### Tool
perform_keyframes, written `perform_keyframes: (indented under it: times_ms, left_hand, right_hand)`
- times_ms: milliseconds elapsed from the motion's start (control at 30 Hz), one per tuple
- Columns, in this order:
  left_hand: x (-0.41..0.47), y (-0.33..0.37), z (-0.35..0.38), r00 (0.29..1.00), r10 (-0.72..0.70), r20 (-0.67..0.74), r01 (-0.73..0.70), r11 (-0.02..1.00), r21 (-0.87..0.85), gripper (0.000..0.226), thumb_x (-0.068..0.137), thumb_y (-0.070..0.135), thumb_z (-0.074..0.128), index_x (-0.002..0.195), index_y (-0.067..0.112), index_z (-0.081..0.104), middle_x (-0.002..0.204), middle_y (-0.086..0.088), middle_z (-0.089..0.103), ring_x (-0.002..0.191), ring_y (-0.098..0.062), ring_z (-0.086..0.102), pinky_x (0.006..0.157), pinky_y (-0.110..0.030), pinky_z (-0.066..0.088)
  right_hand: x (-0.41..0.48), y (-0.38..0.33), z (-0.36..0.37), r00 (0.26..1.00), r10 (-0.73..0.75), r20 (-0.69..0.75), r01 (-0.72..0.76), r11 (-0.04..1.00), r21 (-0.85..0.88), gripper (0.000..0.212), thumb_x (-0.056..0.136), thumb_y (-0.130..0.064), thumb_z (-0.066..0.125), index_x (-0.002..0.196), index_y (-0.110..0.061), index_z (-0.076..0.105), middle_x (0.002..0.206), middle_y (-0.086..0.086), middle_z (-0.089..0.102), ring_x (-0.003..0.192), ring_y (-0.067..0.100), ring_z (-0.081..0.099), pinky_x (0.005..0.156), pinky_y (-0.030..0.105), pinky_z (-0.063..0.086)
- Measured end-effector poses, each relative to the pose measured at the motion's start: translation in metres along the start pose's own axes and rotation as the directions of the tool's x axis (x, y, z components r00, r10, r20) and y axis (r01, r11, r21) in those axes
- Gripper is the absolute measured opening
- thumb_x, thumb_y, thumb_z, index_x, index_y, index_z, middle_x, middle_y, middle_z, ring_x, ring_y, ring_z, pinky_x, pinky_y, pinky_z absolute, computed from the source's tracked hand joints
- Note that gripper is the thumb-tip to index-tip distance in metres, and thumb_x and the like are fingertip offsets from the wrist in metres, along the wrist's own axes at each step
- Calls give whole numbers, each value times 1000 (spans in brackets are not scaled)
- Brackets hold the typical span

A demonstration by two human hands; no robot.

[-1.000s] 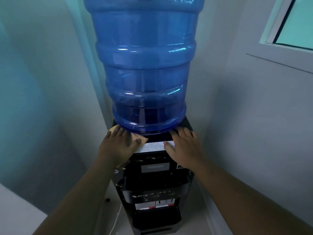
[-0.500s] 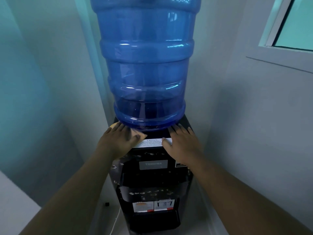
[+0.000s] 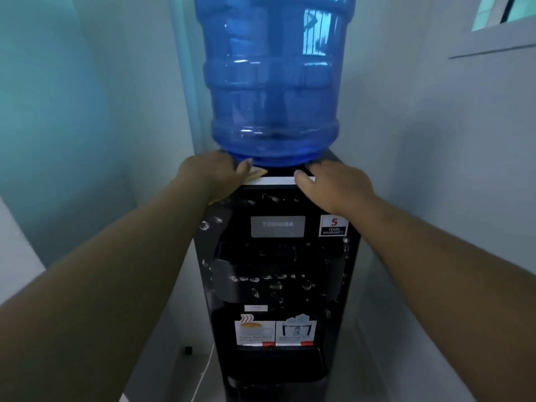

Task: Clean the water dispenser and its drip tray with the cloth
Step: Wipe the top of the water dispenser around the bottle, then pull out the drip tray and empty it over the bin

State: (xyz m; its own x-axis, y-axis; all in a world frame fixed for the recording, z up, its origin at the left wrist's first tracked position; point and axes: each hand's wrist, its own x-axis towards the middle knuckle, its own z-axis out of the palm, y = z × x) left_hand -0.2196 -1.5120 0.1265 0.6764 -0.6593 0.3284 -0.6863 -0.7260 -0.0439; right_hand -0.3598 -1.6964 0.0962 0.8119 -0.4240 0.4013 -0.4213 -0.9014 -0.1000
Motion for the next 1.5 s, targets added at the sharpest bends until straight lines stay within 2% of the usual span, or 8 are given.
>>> perform_keyframes:
  times_ms: [100, 200, 267, 333, 400, 800, 1067, 1500]
  left_hand:
    - [-29, -1, 18, 971, 78, -225, -73, 997, 32, 70, 98, 60, 15, 121, 16, 64, 124, -13, 64, 109, -34, 60, 84, -39, 44]
    - [-52, -3, 21, 950, 133, -283, -121, 991, 59, 71, 95, 62, 19, 133, 15, 56, 139, -8, 57, 130, -30, 49, 110, -48, 33]
    - [-71, -4, 26, 944, 130, -302, -105, 990, 98, 67, 97, 59, 28, 143, 14, 46, 151, -7, 45, 143, -29, 34, 118, -50, 22]
    - [-99, -1, 29, 937, 121, -326, -81, 988, 134, 71, 94, 60, 27, 146, 14, 40, 155, -7, 39, 146, -29, 29, 119, -51, 20]
    - [-126, 4, 31, 939, 86, -333, -50, 992, 116, 76, 89, 62, 25, 148, 15, 37, 156, -8, 36, 145, -31, 28, 119, -52, 21]
    - [-294, 52, 80, 979, 8, -202, -2, 1000, 30, 81, 91, 65, 21, 157, 19, 15, 164, -6, 16, 149, -32, 18, 122, -50, 15]
    - [-400, 68, 140, 1000, 13, -14, -14, 999, -32, 81, 90, 67, 20, 157, 21, 11, 164, -5, 15, 150, -30, 16, 122, -49, 13]
    - [-387, 53, 233, 956, 20, 292, 14, 994, -112, 74, 94, 64, 36, 154, 24, 23, 160, 1, 28, 147, -22, 23, 115, -45, 29]
  right_hand:
    - [-14, 3, 8, 983, -34, -179, 30, 999, -24, 57, 97, -56, 24, 91, -16, 64, 93, 3, 63, 89, 28, 60, 68, 34, 36]
    - [-32, 1, 12, 967, -74, -244, 79, 997, 10, 48, 100, -50, 30, 79, -14, 52, 79, -1, 53, 85, 28, 56, 86, 40, 41]
    - [-44, 3, 15, 974, -91, -207, 93, 996, 0, 49, 100, -50, 32, 111, -10, 59, 114, 7, 62, 118, 29, 52, 112, 50, 29]
    - [-64, 4, 13, 983, -87, -161, 87, 996, -4, 61, 100, -50, 34, 144, -9, 40, 149, 11, 42, 142, 29, 31, 119, 51, 18]
    - [-88, 4, 10, 986, -80, -143, 83, 996, 14, 65, 100, -51, 34, 151, -12, 29, 159, 11, 27, 148, 29, 18, 120, 50, 16]
    - [-265, -13, 40, 990, -130, 63, 129, 992, 13, 69, 98, -46, 40, 156, -23, 11, 164, 9, 4, 151, 28, -1, 122, 48, 5]
    - [-366, -20, 82, 966, -27, 257, 1, 995, 99, 71, 97, -46, 44, 156, -24, 11, 164, 9, 5, 151, 28, 1, 122, 49, 6]
    - [-359, 9, 182, 886, 33, 463, -65, 996, 53, 66, 96, -50, 46, 153, -26, 22, 161, 10, 17, 149, 31, 10, 120, 52, 14]
